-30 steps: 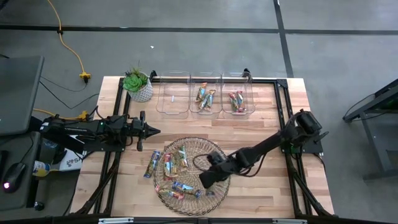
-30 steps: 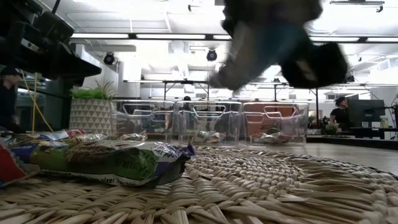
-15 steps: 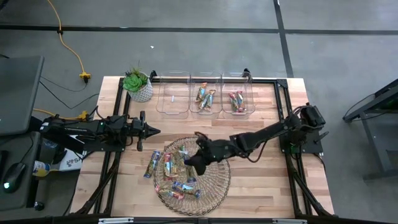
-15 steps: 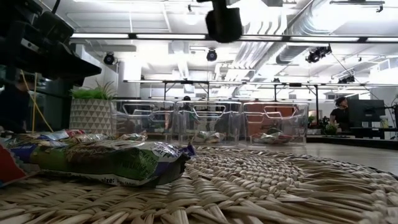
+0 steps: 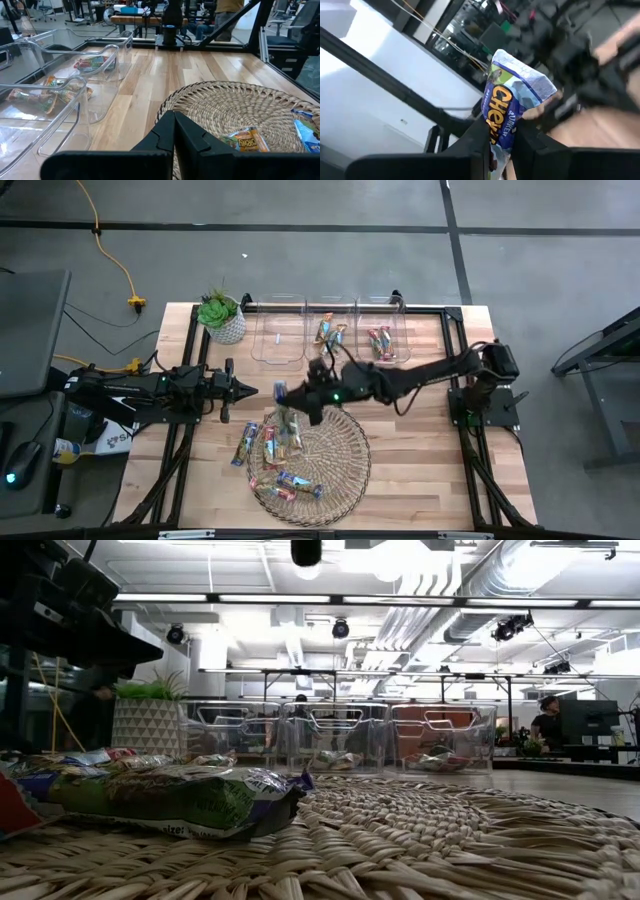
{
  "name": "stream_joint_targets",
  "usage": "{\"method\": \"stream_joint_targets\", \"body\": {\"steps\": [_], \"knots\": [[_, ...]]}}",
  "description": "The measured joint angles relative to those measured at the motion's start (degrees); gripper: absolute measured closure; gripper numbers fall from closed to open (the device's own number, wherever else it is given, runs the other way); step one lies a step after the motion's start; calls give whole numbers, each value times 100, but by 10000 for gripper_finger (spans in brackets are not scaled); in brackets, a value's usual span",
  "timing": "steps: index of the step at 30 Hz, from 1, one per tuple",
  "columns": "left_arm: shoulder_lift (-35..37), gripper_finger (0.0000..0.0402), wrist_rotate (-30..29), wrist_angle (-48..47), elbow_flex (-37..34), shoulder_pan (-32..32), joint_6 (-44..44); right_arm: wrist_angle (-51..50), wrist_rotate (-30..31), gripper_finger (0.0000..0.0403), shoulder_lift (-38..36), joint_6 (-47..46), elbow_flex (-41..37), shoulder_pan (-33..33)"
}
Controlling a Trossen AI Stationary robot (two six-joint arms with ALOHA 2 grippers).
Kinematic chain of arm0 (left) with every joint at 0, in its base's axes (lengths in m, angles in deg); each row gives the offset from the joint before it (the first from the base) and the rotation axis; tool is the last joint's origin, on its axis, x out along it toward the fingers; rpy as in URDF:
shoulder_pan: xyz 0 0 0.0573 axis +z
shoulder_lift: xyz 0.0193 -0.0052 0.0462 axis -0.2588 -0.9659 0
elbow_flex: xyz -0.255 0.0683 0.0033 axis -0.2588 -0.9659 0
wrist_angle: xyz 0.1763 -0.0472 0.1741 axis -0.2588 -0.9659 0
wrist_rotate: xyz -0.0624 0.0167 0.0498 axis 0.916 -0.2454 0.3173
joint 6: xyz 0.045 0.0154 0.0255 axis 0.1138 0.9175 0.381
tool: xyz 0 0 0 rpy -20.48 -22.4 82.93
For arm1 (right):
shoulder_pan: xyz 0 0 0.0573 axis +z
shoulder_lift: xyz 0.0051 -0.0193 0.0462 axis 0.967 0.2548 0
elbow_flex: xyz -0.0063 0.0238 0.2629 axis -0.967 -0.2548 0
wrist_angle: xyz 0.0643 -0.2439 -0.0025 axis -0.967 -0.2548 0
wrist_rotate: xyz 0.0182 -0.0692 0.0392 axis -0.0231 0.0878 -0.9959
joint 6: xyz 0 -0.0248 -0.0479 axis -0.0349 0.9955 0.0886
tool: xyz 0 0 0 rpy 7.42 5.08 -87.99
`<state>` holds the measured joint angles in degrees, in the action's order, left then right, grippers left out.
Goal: Pick and place Granola Bars by type
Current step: Put the blue granola bar into the left transparent bin
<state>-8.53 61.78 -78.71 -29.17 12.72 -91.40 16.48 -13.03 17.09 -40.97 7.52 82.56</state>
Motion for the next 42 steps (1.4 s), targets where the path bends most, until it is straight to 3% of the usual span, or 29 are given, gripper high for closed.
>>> {"method": "stream_joint_targets", "body": {"steps": [9, 15, 20, 25, 42], "knots": [[2, 400, 0, -2, 0, 0, 0, -1784, 157, 359, 3, 1445, 1634, -800], [0, 400, 0, -2, 0, 2, -2, -2047, 441, 359, 131, 1852, 2077, -1480], [0, 400, 0, -2, -2, 0, 0, -2055, 425, 359, 461, 1708, 2084, -2067], [0, 400, 0, -2, -1, 1, 0, -1325, -127, 359, 1033, 1173, 2075, -2469], [0, 400, 0, -2, 0, 0, 0, -834, -333, 359, 2578, 384, 2073, -2812]]}}
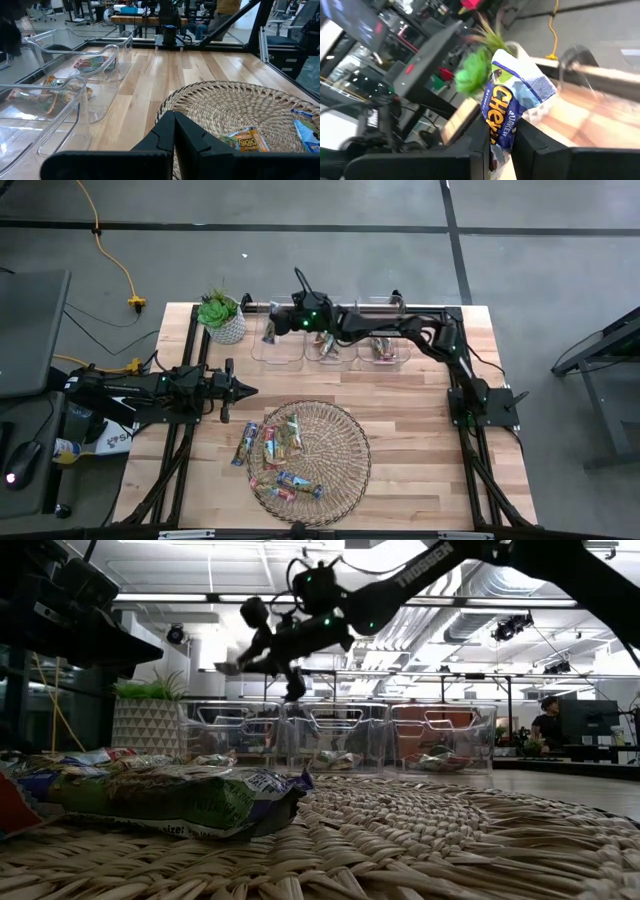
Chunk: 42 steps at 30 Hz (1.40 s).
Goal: Pick and place Granola Bars by type
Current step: Put the blue granola bar into the left transparent bin
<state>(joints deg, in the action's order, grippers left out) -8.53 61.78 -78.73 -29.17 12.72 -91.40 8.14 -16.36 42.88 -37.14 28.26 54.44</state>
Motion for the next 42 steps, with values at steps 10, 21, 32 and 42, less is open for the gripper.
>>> {"method": "stream_joint_targets", "body": {"steps": [10, 21, 32, 42], "knots": [[0, 400, 0, 0, -2, 0, 0, -682, -74, 359, 88, 196, -3, -137], [2, 400, 0, 0, -2, 0, -1, -1598, 25, 359, 84, 413, -4, -136], [0, 400, 0, 0, 0, 1, -1, -2132, 217, 359, 84, 373, -2, -136], [1, 400, 0, 0, -1, 1, -1, -2319, 216, 352, 84, 373, -2, -136]]}}
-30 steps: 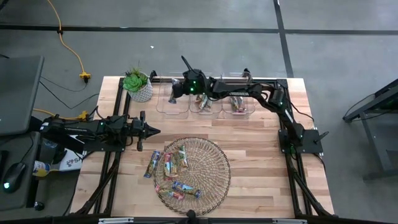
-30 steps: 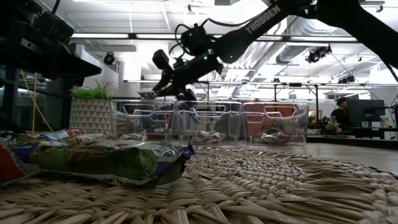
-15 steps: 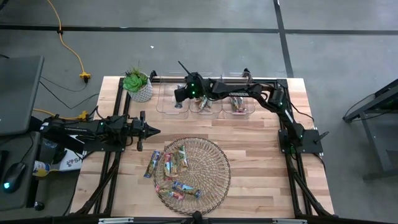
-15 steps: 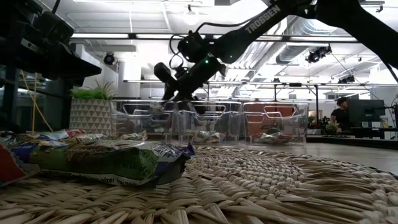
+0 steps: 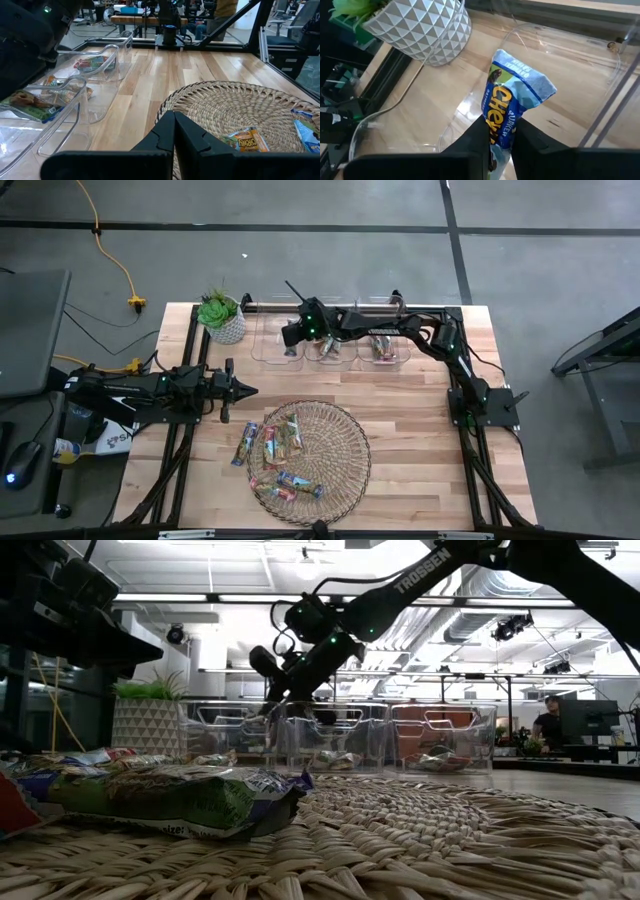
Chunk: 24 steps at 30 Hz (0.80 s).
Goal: Pick and place Granola Bars by type
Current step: Put the blue granola bar into the left transparent bin, then put the yellow granola bar into the middle transparent bin
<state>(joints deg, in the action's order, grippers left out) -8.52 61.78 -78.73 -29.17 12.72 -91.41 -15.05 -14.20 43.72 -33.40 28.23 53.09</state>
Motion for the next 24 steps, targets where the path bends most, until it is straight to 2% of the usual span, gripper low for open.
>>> {"method": "stream_joint_targets", "body": {"steps": [11, 21, 24], "knots": [[1, 400, 0, 0, 1, 1, -1, -111, -59, 306, -2, 2, 0, 0], [-1, 400, 0, 0, 1, 1, 1, 143, -578, 236, -92, 58, -1, -6], [-1, 400, 2, 0, 1, 1, 1, 124, -544, 219, -264, 182, -2, -2]]}}
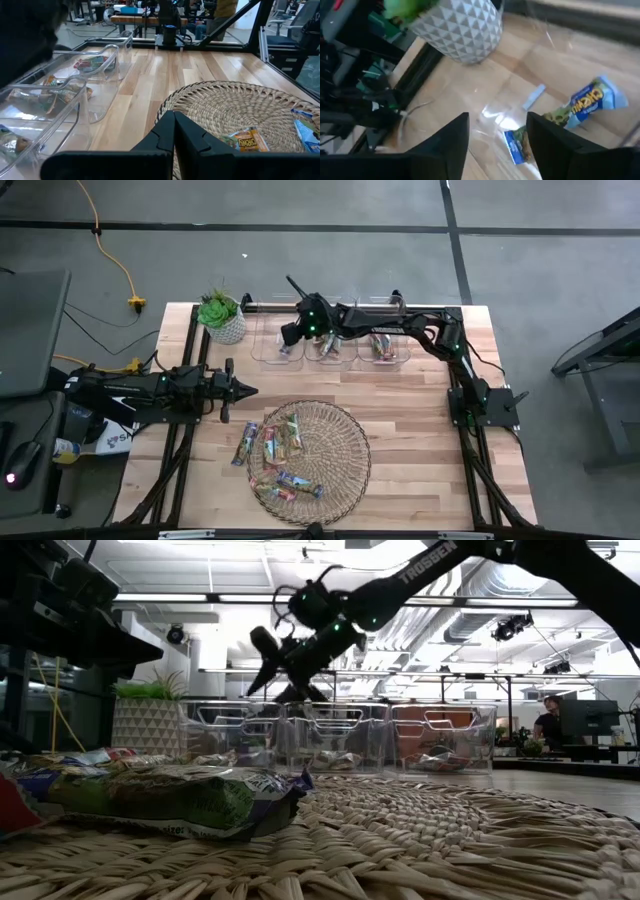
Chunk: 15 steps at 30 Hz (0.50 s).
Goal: Pick and place Granola Bars by type
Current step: Put the yellow granola bar into the middle transparent bin
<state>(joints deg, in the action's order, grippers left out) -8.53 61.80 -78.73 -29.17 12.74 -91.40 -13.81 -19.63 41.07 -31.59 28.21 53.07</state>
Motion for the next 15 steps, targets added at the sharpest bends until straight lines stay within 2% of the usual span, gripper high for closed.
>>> {"method": "stream_joint_targets", "body": {"steps": [8, 15], "knots": [[0, 400, 0, 0, 0, -2, 0, -57, -38, 210, -717, 371, 0, 28], [0, 400, 0, 0, -2, 0, -1, -113, -551, 210, -1510, 621, 0, 317]]}}
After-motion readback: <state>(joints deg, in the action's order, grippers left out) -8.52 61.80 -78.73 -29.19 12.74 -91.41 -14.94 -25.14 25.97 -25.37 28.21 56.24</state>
